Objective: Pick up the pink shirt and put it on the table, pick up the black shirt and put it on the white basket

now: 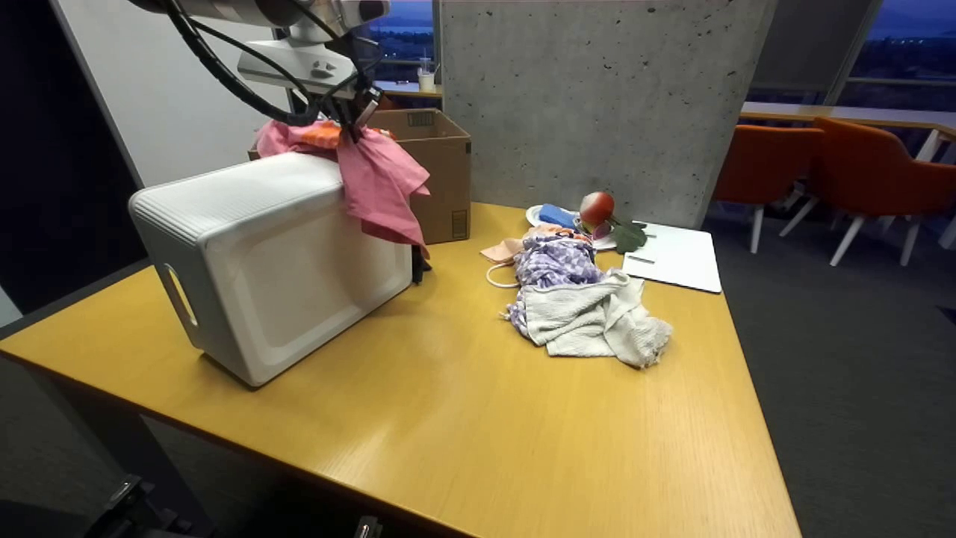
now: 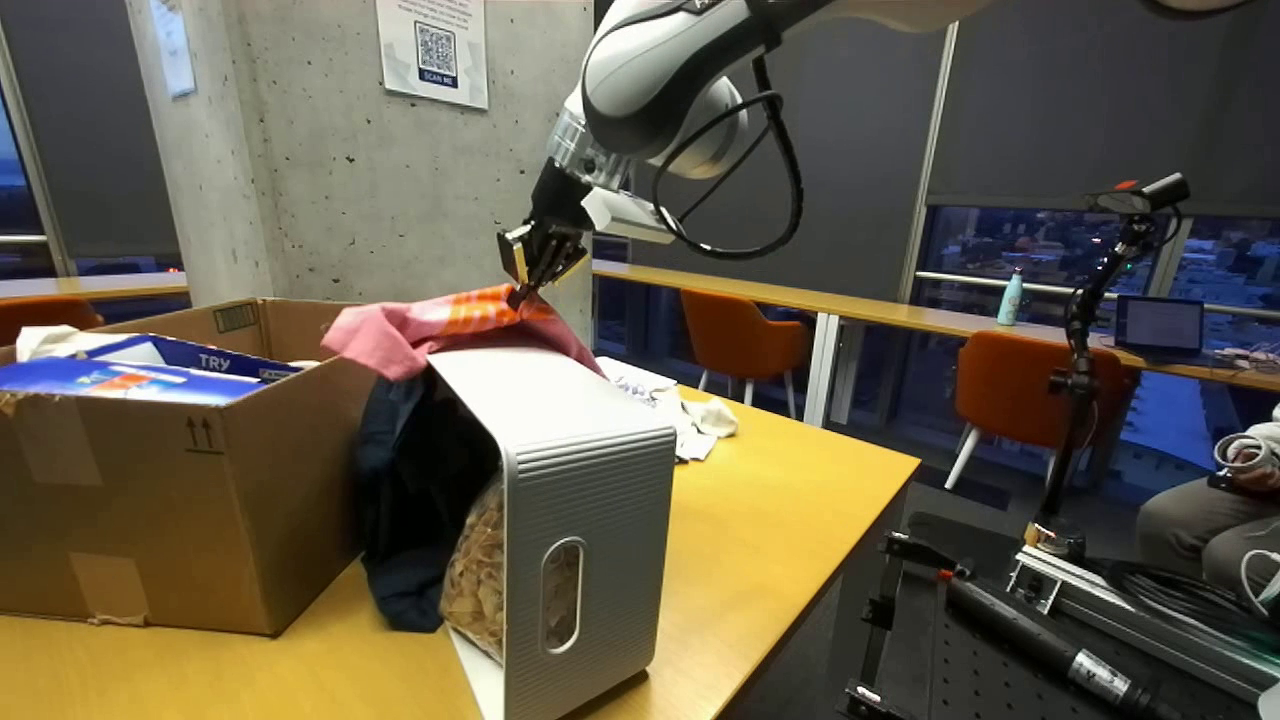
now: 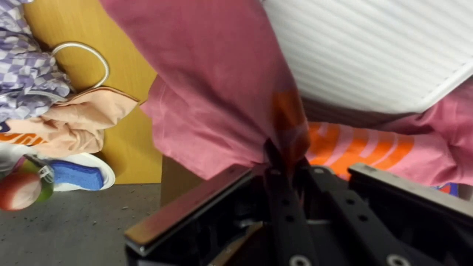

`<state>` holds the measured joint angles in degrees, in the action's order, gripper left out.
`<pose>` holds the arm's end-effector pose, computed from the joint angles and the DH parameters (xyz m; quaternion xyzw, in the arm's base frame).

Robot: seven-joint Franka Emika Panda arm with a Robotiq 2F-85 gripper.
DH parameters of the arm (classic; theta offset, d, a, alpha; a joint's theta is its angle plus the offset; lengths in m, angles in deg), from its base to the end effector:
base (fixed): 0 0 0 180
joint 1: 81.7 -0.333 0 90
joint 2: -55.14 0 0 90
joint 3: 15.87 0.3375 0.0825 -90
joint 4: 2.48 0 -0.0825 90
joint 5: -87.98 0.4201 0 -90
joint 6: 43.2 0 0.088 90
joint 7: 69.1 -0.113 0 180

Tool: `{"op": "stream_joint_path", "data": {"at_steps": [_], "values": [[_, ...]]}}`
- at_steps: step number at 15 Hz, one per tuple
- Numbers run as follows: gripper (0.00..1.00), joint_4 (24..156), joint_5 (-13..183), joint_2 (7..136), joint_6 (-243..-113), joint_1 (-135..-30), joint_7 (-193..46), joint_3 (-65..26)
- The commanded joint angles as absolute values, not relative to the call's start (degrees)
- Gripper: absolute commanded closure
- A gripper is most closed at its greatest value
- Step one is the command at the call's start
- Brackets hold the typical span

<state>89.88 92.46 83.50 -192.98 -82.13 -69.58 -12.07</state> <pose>0.7665 0.0472 0.3917 -0.9671 0.0039 -0.2489 0.0520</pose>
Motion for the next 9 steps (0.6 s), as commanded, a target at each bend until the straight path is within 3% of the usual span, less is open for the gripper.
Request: {"op": "stream_joint_path", "data": {"at_steps": [1, 9], "values": [[0.98, 94.82, 86.35, 76.55, -192.67, -84.26, -74.23, -17.9], [0.98, 109.56, 62.87, 63.38, -184.7, -85.88, -85.77, -26.59]]}}
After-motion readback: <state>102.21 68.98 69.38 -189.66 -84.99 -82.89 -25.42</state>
